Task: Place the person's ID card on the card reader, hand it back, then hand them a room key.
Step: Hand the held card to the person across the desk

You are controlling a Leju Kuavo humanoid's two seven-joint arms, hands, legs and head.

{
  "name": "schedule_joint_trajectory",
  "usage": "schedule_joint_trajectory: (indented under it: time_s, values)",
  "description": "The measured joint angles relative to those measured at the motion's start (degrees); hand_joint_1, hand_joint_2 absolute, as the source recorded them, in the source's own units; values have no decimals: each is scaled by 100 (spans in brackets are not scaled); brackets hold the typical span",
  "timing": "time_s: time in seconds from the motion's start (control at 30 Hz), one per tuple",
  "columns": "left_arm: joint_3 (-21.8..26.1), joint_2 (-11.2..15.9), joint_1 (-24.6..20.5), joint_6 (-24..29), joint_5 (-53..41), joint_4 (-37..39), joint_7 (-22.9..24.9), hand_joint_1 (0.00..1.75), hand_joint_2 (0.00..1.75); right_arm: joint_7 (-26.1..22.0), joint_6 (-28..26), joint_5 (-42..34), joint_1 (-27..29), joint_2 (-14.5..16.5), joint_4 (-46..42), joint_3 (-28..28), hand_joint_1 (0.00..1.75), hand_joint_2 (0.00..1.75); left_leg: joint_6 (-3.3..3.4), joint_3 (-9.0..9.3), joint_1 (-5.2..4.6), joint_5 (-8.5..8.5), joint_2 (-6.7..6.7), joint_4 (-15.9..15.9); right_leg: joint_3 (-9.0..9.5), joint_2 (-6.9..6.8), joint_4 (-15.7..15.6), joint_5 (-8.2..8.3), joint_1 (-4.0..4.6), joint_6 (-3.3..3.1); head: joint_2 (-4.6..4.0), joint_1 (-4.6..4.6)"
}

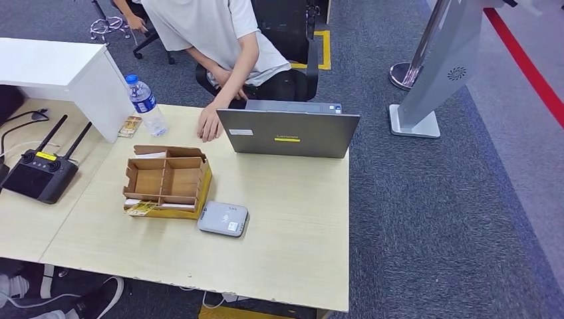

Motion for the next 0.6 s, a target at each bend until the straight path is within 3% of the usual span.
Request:
schedule_joint_trajectory:
  time_s: [0.2, 0.27, 0.33, 0.4, 0.57, 0.6]
  values:
    - [115, -976, 12, -409, -151, 237, 120, 0, 175, 36, 3, 109, -79, 1, 0, 90, 0, 175, 7, 0, -11, 4, -9, 1, 1, -9, 0, 7, -11, 11, 0, -2]
    - [115, -1202, 12, -488, -270, 278, 209, 0, 175, 36, 3, 120, -87, 1, 0, 105, 0, 87, 7, 1, -13, 4, -10, 2, 0, -9, 0, 7, -12, 11, 0, -2]
    - [115, -1401, 12, -606, -328, 303, 271, 0, 175, 15, 10, 163, -91, 1, 0, 120, 0, 87, 7, 0, -13, 4, -10, 2, 0, -10, 0, 7, -12, 11, 0, -6]
    - [115, -1569, 12, -758, -354, 329, 325, 0, 175, -38, 52, 220, -95, 1, 0, 148, 0, 175, 8, 0, -11, 4, -11, 2, 0, -10, 0, 7, -11, 11, 0, -7]
    - [-62, -1846, 54, -942, -242, 352, 379, 0, 175, -159, 173, 7, -61, 1, -5, 390, 0, 175, 7, 2, -11, 4, -10, 2, -1, -10, 0, 7, -10, 11, 0, -5]
    - [-156, -1886, 74, -951, -165, 352, 380, 0, 131, -163, 179, -101, -42, 1, -9, 481, 0, 175, 7, 2, -10, 4, -10, 2, -1, -10, 1, 7, -10, 11, 0, -4]
